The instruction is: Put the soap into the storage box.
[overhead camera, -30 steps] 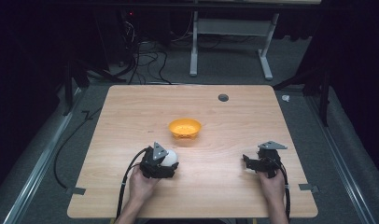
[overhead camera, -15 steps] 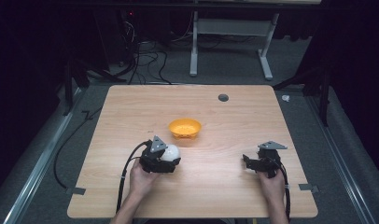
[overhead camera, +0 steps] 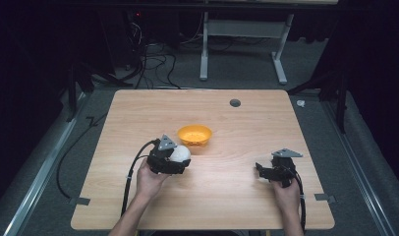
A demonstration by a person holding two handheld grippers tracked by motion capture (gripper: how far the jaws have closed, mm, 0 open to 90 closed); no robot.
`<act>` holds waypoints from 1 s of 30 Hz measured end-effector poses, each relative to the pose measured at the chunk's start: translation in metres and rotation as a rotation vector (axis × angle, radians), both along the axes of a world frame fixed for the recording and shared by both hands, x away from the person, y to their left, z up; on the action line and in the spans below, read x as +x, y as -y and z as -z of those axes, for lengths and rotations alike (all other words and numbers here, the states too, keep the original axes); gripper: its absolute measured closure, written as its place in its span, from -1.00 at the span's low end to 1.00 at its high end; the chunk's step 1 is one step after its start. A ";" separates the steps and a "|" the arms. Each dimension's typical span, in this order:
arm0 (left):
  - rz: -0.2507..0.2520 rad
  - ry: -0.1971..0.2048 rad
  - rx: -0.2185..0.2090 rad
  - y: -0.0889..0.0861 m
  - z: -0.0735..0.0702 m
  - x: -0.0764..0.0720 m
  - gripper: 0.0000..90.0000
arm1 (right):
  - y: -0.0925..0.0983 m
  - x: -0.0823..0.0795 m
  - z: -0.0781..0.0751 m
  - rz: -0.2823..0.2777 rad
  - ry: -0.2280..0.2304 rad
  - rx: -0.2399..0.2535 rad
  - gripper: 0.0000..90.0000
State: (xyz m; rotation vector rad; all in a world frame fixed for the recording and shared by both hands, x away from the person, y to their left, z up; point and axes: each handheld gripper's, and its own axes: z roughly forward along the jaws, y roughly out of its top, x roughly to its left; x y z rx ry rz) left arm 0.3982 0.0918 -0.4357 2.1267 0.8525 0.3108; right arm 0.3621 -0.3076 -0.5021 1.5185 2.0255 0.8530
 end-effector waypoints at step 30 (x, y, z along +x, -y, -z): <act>-0.015 -0.002 0.012 0.015 -0.026 0.045 -0.46 | -0.001 0.000 0.000 0.000 -0.001 -0.012 -0.51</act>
